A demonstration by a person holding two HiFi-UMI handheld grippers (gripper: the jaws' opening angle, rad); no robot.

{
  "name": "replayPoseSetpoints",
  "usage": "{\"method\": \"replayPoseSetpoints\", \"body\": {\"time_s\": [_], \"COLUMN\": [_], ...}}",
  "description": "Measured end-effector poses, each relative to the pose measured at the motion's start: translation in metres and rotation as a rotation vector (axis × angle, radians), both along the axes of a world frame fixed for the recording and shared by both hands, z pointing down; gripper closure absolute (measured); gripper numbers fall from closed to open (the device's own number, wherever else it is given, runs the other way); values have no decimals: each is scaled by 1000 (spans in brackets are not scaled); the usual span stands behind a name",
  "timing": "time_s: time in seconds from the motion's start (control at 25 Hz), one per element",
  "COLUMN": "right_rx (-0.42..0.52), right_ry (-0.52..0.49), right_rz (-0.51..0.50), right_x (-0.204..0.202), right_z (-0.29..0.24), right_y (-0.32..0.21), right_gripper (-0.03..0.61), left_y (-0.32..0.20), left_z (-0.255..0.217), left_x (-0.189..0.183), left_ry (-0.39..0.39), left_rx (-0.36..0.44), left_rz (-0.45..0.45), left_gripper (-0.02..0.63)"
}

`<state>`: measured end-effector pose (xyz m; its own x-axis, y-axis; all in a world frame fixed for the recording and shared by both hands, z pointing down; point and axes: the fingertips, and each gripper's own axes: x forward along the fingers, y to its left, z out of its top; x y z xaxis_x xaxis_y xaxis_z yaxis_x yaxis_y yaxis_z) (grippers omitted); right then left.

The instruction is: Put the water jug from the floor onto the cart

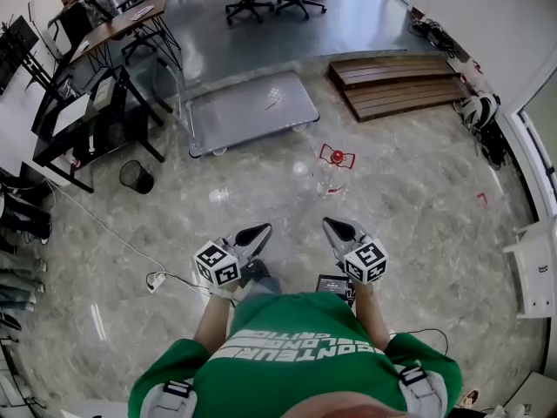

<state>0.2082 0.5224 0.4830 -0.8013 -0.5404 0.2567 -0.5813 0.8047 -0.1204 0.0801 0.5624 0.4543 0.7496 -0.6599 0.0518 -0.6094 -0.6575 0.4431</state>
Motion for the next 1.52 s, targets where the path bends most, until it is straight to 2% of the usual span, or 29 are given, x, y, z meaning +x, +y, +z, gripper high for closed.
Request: {"method": "replayPoseSetpoints", "body": {"time_s": [0.36,0.88,1.16,1.36,1.52], "right_rx": [-12,2,5,-6,-34], "right_ry": [-8,-15,-9,-12,-18], "right_rz": [0,-59,-53,-17,13], "right_x": [-30,-96,-125,-137,-144], "right_z": [1,2,1,6,15], "right_y": [-29,-68,-88,-92,-91], "right_gripper": [586,586,586,586,586], "left_y": [-29,-67,-84,-95,-107], "left_z": [1,12,16,6,12], "left_x": [-24,-76,-101,-121,-138], "left_ry": [7,25,3,8,-3], "left_rx": [-3,-6,-12,62,53], "left_rz": [9,-4,10,-1,3], "left_gripper": [598,598,598,598,598]}}
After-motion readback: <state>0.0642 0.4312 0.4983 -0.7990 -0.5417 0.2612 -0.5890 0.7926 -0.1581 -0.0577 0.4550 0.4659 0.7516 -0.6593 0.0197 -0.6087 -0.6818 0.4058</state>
